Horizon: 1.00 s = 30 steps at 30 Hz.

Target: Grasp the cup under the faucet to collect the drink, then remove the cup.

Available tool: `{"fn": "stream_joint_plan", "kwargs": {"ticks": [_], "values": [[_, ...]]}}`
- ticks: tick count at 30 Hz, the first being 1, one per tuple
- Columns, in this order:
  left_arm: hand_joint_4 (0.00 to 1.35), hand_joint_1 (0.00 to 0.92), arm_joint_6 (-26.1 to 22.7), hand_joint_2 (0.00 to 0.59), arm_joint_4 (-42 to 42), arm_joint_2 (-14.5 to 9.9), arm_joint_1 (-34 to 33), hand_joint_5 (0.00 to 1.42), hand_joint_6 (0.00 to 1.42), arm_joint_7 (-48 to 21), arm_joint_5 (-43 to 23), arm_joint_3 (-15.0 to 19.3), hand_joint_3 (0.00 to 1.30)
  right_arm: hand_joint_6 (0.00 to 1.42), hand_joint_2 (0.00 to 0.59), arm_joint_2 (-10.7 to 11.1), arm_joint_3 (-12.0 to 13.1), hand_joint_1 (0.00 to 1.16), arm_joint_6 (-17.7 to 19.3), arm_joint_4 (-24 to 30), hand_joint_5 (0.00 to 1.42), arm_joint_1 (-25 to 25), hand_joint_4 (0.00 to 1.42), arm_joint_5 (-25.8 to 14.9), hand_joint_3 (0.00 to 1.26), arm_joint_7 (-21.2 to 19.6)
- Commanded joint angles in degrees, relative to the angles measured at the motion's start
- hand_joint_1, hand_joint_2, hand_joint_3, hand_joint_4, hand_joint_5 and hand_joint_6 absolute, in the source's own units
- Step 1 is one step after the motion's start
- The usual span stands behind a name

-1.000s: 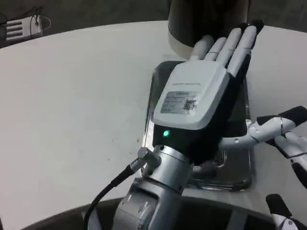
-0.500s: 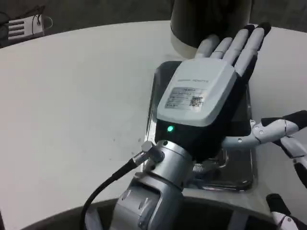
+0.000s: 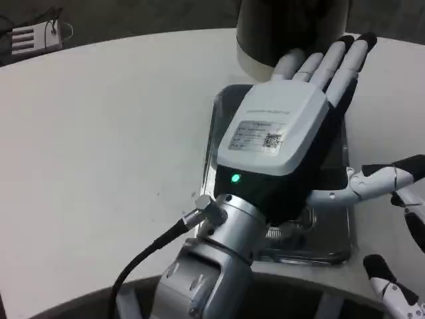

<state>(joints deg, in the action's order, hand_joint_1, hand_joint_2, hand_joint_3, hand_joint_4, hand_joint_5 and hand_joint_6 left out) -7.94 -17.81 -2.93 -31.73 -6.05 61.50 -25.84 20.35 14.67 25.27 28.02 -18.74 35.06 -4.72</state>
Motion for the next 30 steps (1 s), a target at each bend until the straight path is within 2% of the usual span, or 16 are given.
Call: {"fn": "stream_joint_plan", "kwargs": {"ticks": [1, 14, 22, 30], "values": [[0.00, 0.000, 0.38, 0.147, 0.22, -0.77, 0.82, 0.09, 0.00, -3.10, 0.27, -1.76, 0.00, 0.28, 0.400, 0.02, -1.07, 0.28, -1.05, -0.63, 0.18, 1.04, 0.11, -1.24, 0.05, 1.04], [0.00, 0.000, 0.09, 0.147, -0.92, -1.53, 1.29, 0.09, 0.00, -3.43, 0.22, -1.38, 0.00, 0.27, 0.361, 0.16, -3.54, 0.27, -3.23, -3.63, 0.17, 4.27, 0.09, -3.62, 0.03, 2.79], [0.00, 0.000, -0.10, 0.147, -1.67, -1.69, 1.81, 0.09, 0.00, -3.33, 0.28, -1.18, 0.00, 0.27, 0.356, 0.31, -4.92, 0.28, -3.60, -5.26, 0.17, 5.84, 0.09, -4.21, 0.03, 2.98], [0.00, 0.000, -0.37, 0.147, -2.39, -1.70, 2.23, 0.10, 0.00, -2.98, 0.61, -1.03, 0.00, 0.27, 0.342, 0.36, -6.45, 0.31, -3.68, -6.60, 0.16, 7.90, 0.07, -3.23, 0.02, 2.39]]}}
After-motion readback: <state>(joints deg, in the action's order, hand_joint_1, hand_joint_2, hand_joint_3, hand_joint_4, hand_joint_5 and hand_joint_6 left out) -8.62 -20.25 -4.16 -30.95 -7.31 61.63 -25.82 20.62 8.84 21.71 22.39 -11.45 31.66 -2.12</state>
